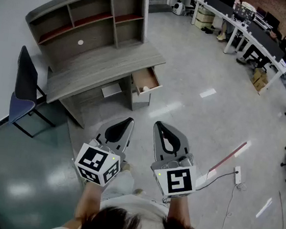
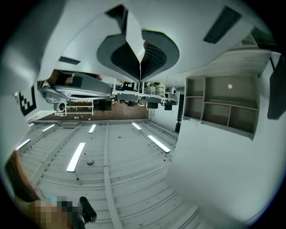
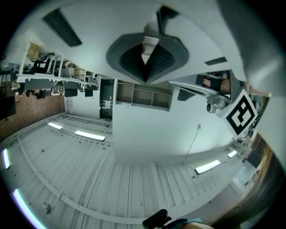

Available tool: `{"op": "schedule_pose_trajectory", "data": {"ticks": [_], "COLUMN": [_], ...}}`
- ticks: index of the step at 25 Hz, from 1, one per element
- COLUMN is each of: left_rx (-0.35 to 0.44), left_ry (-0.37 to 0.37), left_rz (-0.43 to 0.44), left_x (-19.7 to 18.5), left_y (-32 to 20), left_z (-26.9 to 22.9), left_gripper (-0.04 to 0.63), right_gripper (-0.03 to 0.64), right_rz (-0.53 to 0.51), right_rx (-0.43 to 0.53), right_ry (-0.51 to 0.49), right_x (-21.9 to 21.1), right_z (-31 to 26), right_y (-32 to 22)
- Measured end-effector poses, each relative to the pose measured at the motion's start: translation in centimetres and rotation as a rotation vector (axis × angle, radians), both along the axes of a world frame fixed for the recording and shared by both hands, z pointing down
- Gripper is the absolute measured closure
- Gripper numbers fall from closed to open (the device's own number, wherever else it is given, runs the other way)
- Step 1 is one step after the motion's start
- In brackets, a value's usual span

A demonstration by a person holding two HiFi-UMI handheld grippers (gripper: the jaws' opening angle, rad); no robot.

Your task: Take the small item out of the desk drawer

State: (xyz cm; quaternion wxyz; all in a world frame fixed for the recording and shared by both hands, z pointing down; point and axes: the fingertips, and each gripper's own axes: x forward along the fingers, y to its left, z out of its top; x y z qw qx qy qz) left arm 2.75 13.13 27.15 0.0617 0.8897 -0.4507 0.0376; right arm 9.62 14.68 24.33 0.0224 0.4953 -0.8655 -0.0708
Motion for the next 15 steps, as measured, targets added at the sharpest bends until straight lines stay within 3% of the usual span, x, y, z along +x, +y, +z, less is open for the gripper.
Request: {"op": "schedule_pose_trajectory", "data": {"ticks": [15], "left_rx": [-0.003], "left_ry": [0.008], "left_rz": [0.024], "left_x": [-7.1], "left_y": [-11.0], "left_z": [0.6], "left_gripper": [0.578], "right_gripper": [0.589], "right_rz": [0.082], "right_rx": [0.018], "right_ry": [-0.038], "right_x": [-5.1], "right_z": [0.4], "right_y": [-11.3]}}
